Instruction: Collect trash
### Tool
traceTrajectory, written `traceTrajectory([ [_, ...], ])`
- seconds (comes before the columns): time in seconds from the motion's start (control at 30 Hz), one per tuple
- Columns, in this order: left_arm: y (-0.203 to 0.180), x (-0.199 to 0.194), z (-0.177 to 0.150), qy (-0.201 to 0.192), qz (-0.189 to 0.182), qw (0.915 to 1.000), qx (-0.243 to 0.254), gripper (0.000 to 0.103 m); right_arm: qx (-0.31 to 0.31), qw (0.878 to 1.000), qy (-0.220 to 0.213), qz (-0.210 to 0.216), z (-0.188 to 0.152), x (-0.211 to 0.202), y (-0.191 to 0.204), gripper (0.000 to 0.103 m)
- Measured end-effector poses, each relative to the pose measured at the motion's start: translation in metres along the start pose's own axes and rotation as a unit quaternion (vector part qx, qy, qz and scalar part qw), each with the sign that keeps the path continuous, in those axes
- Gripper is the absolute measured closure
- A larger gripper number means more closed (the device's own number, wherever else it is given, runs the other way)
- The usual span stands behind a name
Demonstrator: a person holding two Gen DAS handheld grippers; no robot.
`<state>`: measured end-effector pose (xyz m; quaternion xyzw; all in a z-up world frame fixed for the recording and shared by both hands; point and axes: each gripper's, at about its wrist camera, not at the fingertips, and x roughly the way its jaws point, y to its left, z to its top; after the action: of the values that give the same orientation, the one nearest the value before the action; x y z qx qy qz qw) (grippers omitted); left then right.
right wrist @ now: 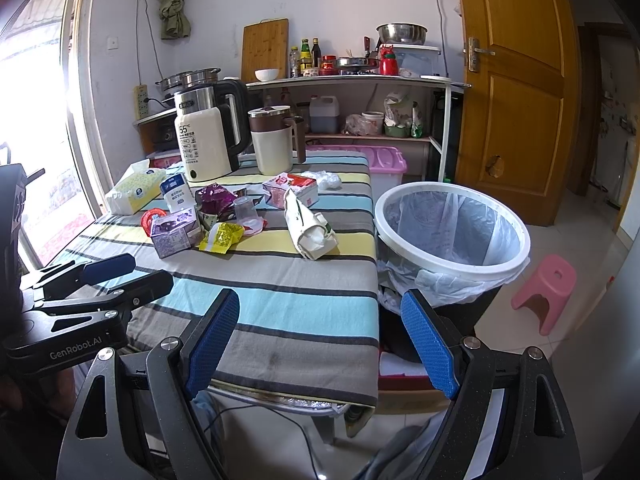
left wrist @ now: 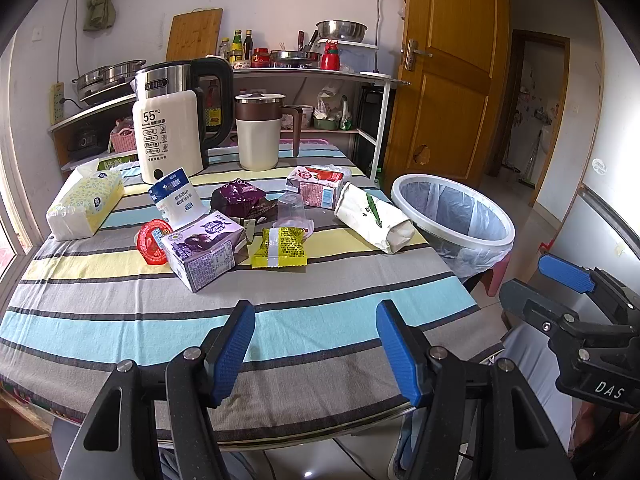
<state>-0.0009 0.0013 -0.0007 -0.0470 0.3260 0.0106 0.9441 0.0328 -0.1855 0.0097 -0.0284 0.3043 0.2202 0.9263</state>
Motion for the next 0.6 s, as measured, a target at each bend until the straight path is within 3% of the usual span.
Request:
traceTrajectory([
  [0.6, 0.0009, 0.0005, 0.0027, 0.002, -0.002, 1.0000, -0.001, 0.040, 0.000, 1.000, 0.001, 0.000, 0.0001, 0.0001, -0.0014, 0.020],
])
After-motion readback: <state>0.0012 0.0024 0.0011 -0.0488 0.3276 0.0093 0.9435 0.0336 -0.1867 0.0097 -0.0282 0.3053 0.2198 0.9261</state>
